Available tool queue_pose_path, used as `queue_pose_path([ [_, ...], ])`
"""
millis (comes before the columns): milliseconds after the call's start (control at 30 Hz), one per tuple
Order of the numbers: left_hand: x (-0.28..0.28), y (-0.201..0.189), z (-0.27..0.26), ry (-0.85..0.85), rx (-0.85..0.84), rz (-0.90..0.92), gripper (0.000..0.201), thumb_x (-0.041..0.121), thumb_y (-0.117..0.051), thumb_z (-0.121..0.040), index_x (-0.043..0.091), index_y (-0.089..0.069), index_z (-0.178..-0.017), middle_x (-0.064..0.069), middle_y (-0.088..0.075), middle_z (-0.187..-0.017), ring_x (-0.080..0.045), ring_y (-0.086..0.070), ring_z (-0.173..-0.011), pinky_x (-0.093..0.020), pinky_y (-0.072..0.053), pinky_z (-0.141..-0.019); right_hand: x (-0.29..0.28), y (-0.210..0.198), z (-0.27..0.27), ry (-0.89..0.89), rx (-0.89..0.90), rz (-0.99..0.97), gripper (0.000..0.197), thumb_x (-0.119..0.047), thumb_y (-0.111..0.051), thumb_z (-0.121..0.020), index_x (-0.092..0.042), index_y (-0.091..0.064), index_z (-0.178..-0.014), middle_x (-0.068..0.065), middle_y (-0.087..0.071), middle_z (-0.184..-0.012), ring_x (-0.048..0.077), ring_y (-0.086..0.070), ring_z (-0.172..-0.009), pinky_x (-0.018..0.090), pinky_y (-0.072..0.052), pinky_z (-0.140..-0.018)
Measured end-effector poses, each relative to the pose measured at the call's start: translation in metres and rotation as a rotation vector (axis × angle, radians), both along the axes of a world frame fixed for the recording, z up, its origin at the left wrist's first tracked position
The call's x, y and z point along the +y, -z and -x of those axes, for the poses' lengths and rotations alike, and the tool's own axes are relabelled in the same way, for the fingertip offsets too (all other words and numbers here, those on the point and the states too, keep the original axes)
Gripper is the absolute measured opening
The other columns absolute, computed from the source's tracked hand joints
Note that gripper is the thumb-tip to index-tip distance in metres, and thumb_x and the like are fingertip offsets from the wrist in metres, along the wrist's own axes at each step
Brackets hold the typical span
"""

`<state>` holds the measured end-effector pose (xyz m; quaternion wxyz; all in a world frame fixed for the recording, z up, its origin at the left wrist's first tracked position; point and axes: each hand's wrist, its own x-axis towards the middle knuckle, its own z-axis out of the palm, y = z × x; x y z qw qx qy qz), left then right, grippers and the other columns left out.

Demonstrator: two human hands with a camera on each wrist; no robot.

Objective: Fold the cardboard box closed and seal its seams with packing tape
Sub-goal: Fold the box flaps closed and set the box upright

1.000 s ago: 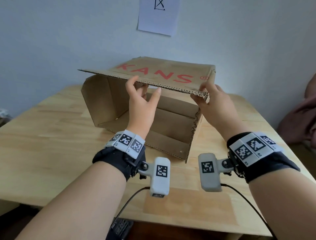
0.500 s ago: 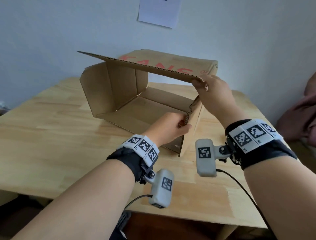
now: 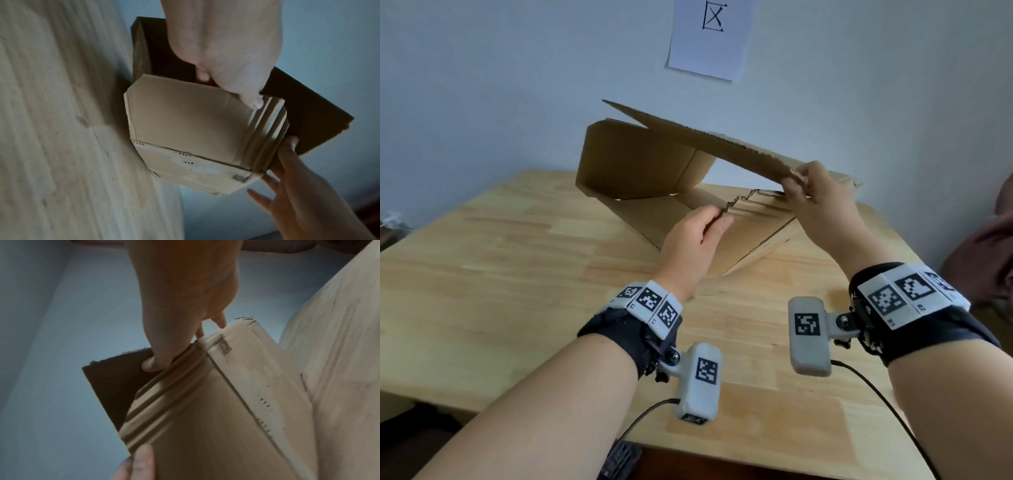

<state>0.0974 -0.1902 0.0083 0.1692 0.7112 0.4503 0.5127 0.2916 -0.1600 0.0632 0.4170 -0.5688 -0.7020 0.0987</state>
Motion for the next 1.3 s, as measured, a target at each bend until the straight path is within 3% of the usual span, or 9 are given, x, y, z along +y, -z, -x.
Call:
queue_pose_path([
  [100, 0.009, 0.002, 0.001, -0.017, -0.111, 0.071, 0.028, 0.026, -0.051, -0.096, 0.007, -0.053, -0.076, 0.006, -0.042, -0.063, -0.009, -0.038, -0.058, -0.022, -0.029, -0.056, -0.001, 0.009, 0.001, -0.012, -0.186, 0.010, 0.035, -0.035, -0.050, -0.096, -0.017, -0.058, -0.125, 0.009, -0.059, -0.121, 0.031, -0.046, -0.120, 0.043, -0.033, -0.105],
  [200, 0.016, 0.003, -0.003, -0.035, -0.172, 0.099, 0.026, 0.028, -0.055, -0.094, 0.006, -0.062, -0.084, 0.004, -0.050, -0.067, -0.007, -0.041, -0.058, -0.018, -0.032, -0.057, -0.005, 0.018, 0.002, 0.042, -0.136, 0.001, 0.036, -0.034, -0.053, -0.095, -0.019, -0.059, -0.128, 0.009, -0.057, -0.129, 0.031, -0.039, -0.127, 0.044, -0.025, -0.111],
  [333, 0.018, -0.005, -0.009, -0.011, -0.156, 0.081, 0.025, 0.033, -0.060, -0.091, 0.010, -0.069, -0.093, 0.014, -0.059, -0.072, 0.003, -0.052, -0.066, -0.009, -0.036, -0.062, -0.013, 0.030, -0.005, 0.104, 0.071, -0.062, 0.026, -0.017, -0.050, -0.096, -0.016, -0.066, -0.116, 0.002, -0.062, -0.093, 0.033, -0.054, -0.105, 0.036, -0.042, -0.088],
  [500, 0.015, -0.008, -0.013, -0.039, -0.051, 0.060, 0.034, 0.048, -0.059, -0.088, 0.015, -0.066, -0.089, 0.014, -0.059, -0.069, 0.001, -0.053, -0.064, -0.012, -0.037, -0.058, -0.015, 0.029, -0.004, 0.247, 0.218, -0.110, 0.024, -0.027, -0.046, -0.098, -0.013, -0.064, -0.092, -0.012, -0.046, -0.064, 0.019, -0.047, -0.074, 0.024, -0.026, -0.056],
  [700, 0.028, 0.024, 0.028, -0.108, 0.287, 0.306, 0.057, 0.062, -0.050, -0.085, 0.006, -0.060, -0.091, -0.010, -0.065, -0.080, -0.026, -0.060, -0.076, -0.042, -0.050, -0.072, -0.005, 0.018, 0.004, 0.255, 0.266, -0.141, 0.018, -0.029, -0.047, -0.099, -0.020, -0.051, -0.084, -0.016, -0.043, -0.065, 0.013, -0.044, -0.072, 0.020, -0.027, -0.055],
  [800, 0.031, 0.033, 0.035, -0.124, 0.469, 0.297, 0.047, 0.051, -0.045, -0.093, 0.006, -0.059, -0.093, -0.012, -0.066, -0.082, -0.030, -0.062, -0.076, -0.041, -0.050, -0.073, 0.005, 0.013, 0.009, 0.178, 0.291, -0.136, 0.018, -0.026, -0.049, -0.097, -0.022, -0.051, -0.080, -0.018, -0.044, -0.064, 0.002, -0.042, -0.061, 0.007, -0.029, -0.051],
  [900, 0.027, 0.029, 0.034, -0.207, 0.768, 0.237, 0.031, 0.032, -0.038, -0.101, 0.009, -0.048, -0.120, -0.011, -0.068, -0.095, -0.031, -0.065, -0.083, -0.041, -0.052, -0.072, 0.011, 0.002, 0.008, 0.155, 0.142, -0.102, 0.024, -0.028, -0.050, -0.097, -0.020, -0.051, -0.075, -0.013, -0.041, -0.060, 0.006, -0.038, -0.056, 0.015, -0.026, -0.048],
  [1000, 0.017, 0.024, 0.033, -0.254, 0.967, 0.152, 0.052, 0.045, -0.021, -0.099, 0.007, -0.038, -0.131, -0.010, -0.068, -0.095, -0.031, -0.067, -0.083, -0.036, -0.048, -0.061, 0.012, -0.009, 0.005, 0.148, 0.024, -0.080, 0.018, -0.032, -0.050, -0.096, -0.020, -0.062, -0.088, -0.007, -0.043, -0.060, 0.021, -0.042, -0.065, 0.024, -0.025, -0.048],
  [1300, 0.012, 0.021, 0.034, -0.221, 0.917, 0.274, 0.053, 0.046, -0.017, -0.100, 0.010, -0.032, -0.135, -0.010, -0.066, -0.104, -0.032, -0.065, -0.092, -0.038, -0.048, -0.069, 0.010, -0.003, 0.015, 0.189, 0.017, -0.163, 0.025, -0.030, -0.048, -0.098, -0.010, -0.063, -0.093, 0.003, -0.050, -0.075, 0.021, -0.041, -0.070, 0.023, -0.024, -0.048],
])
